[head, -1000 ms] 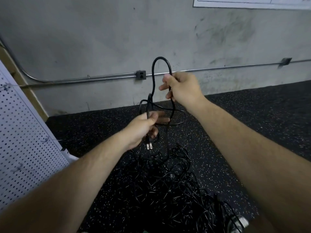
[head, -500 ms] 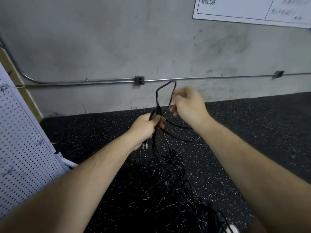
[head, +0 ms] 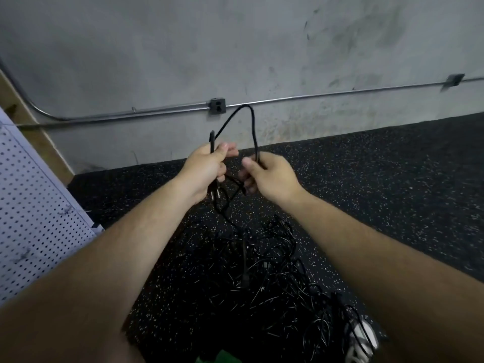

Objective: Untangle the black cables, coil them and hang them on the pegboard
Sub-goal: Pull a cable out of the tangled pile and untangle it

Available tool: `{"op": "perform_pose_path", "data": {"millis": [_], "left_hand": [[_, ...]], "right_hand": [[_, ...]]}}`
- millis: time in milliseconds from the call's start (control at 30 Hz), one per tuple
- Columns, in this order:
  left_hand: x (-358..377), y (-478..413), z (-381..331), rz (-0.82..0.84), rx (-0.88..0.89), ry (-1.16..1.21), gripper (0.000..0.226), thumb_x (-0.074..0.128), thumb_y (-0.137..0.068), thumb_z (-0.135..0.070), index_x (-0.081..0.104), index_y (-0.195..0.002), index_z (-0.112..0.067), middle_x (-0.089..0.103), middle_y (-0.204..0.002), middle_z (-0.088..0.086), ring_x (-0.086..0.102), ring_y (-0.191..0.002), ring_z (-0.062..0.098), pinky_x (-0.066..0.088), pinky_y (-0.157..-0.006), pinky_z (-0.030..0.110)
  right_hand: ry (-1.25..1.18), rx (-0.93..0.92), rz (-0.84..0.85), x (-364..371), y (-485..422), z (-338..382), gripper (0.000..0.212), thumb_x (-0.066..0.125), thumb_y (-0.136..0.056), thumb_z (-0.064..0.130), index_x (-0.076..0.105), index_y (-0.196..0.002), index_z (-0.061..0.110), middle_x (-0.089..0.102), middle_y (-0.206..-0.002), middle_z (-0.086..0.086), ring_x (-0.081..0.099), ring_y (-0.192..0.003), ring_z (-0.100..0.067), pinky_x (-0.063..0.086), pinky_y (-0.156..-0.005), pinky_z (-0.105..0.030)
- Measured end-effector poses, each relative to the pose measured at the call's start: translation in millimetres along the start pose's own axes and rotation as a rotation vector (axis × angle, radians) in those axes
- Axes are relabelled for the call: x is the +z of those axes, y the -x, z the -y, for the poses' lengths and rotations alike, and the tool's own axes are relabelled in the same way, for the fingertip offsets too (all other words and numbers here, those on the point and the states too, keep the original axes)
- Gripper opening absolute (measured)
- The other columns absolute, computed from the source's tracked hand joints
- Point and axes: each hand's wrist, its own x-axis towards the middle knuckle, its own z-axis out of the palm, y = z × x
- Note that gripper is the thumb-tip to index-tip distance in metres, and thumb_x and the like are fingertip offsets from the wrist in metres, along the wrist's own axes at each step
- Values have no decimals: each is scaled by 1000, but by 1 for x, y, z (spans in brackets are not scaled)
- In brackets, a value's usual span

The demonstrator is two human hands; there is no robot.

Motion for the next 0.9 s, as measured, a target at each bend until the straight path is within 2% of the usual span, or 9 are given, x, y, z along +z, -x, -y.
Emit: {"op": "perform_pose_path", "data": {"millis": [167, 267, 367, 433, 500, 600, 700, 767, 900], "left_hand": [[-9, 2, 11, -64, -52, -62, 32, 46, -109, -33, 67, -111, -9, 53, -83, -3, 36, -52, 6, 33, -50, 23], [-11, 2, 9, -101, -69, -40, 34, 41, -109, -40, 57, -101, -11, 44, -68, -7, 33, -49, 8, 30, -47, 24], [-12, 4, 6, -91, -32, -13, 25, 35, -109, -28, 50, -96, -14, 42, -67, -4, 30, -47, 10, 27, -46, 25], [-13, 8, 5, -52, 41, -96, 27, 32, -110, -25, 52, -97, -13, 44, -69, -3, 31, -50, 11, 28, -49, 27], [-13, 13, 3, -21, 99, -153, 30, 32, -112, -28, 55, -100, -13, 47, -72, -3, 35, -52, 11, 31, -50, 28], [-11, 19, 1, 27, 157, -208, 30, 33, -112, -29, 57, -104, -13, 48, -73, -4, 40, -55, 11, 38, -53, 29], [-14, 25, -1, 75, 223, -219, 28, 37, -111, -26, 60, -103, -14, 47, -68, -6, 38, -56, 10, 37, -54, 30], [-15, 27, -4, 95, 268, -188, 27, 39, -111, -22, 62, -101, -14, 45, -65, -7, 36, -54, 8, 34, -55, 30], [-16, 31, -12, 116, 316, -77, 27, 39, -111, -20, 62, -97, -16, 39, -64, -5, 32, -53, 8, 31, -54, 29]], "right_hand": [[-65, -70, -348, -30, -17, 26, 24, 46, -108, 31, 64, -103, 16, 72, -90, 4, 66, -64, -6, 57, -59, -23], [156, -46, -440, -46, -20, 25, 33, 38, -110, 32, 62, -111, 10, 69, -92, 2, 61, -66, -6, 45, -53, -19], [423, 124, -417, -62, -19, 12, 28, 44, -109, 21, 61, -116, 1, 65, -96, -6, 57, -66, -13, 40, -51, -22], [523, 273, -368, -65, -16, 4, 29, 52, -102, 12, 55, -126, -4, 64, -117, -17, 64, -85, -26, 50, -64, -31], [703, 388, -347, -63, -10, 0, 49, 60, -95, 12, 42, -138, -3, 49, -137, -21, 57, -115, -35, 50, -85, -42], [908, 270, -325, -57, -1, -6, 70, 63, -88, 10, 29, -149, 6, 30, -152, -18, 34, -137, -36, 41, -108, -48], [537, 7, -99, -47, 2, -6, 79, 60, -87, 1, 26, -157, 19, 32, -157, -5, 30, -145, -30, 35, -118, -53], [319, -95, 36, -35, -1, -1, 79, 64, -92, 8, 25, -158, 27, 35, -159, 0, 30, -148, -25, 32, -119, -52], [251, -177, 144, -13, -12, -2, 58, 63, -100, 25, 38, -152, 27, 53, -148, 3, 45, -139, -14, 38, -115, -40]]}}
